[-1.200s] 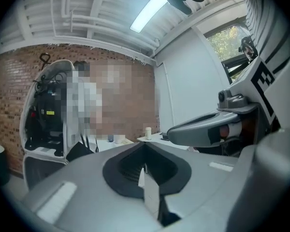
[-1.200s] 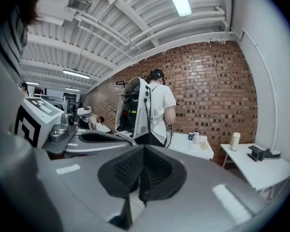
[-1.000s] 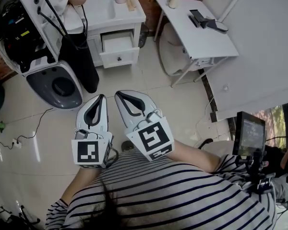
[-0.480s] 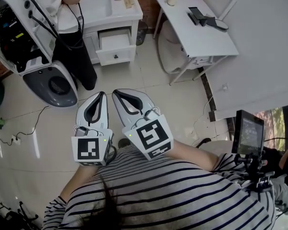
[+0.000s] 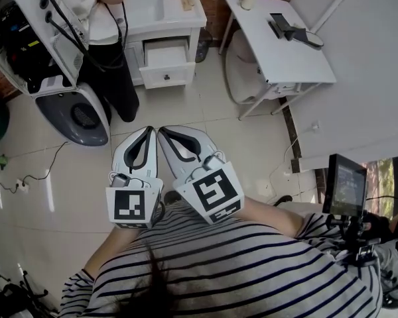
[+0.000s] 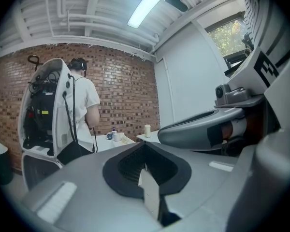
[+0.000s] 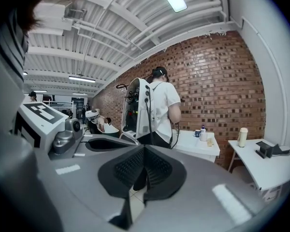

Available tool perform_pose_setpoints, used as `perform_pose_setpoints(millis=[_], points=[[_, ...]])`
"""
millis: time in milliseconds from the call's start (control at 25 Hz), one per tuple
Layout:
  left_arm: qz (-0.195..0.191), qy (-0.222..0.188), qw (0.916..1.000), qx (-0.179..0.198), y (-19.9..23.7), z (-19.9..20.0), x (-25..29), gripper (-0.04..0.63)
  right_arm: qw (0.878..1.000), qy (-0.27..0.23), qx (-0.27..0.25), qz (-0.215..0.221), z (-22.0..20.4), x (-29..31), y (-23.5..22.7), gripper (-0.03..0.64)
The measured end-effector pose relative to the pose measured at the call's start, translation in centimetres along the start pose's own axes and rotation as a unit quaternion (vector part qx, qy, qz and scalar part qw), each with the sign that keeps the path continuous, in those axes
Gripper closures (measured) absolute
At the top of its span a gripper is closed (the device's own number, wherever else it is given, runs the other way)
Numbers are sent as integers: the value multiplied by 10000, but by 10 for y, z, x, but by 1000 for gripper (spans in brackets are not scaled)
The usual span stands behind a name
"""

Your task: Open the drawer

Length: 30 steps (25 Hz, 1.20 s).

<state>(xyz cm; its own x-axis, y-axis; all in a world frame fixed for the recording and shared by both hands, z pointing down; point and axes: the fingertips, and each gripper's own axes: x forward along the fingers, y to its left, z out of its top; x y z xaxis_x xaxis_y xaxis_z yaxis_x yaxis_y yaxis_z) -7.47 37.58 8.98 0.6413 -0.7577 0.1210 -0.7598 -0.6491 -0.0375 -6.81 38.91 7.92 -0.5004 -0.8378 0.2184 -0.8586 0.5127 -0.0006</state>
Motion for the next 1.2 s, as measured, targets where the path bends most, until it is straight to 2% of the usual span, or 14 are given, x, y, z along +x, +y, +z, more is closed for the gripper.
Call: perform_pose_setpoints(millis=[760,1200], points=[[62,46,9999,108,-4,-2,-12,581,9997,16,-176,163,-5,-5,13,617],[90,133,9999,29,4,-3,-14,581,9997,57,-170,141,-2,1,13,617]])
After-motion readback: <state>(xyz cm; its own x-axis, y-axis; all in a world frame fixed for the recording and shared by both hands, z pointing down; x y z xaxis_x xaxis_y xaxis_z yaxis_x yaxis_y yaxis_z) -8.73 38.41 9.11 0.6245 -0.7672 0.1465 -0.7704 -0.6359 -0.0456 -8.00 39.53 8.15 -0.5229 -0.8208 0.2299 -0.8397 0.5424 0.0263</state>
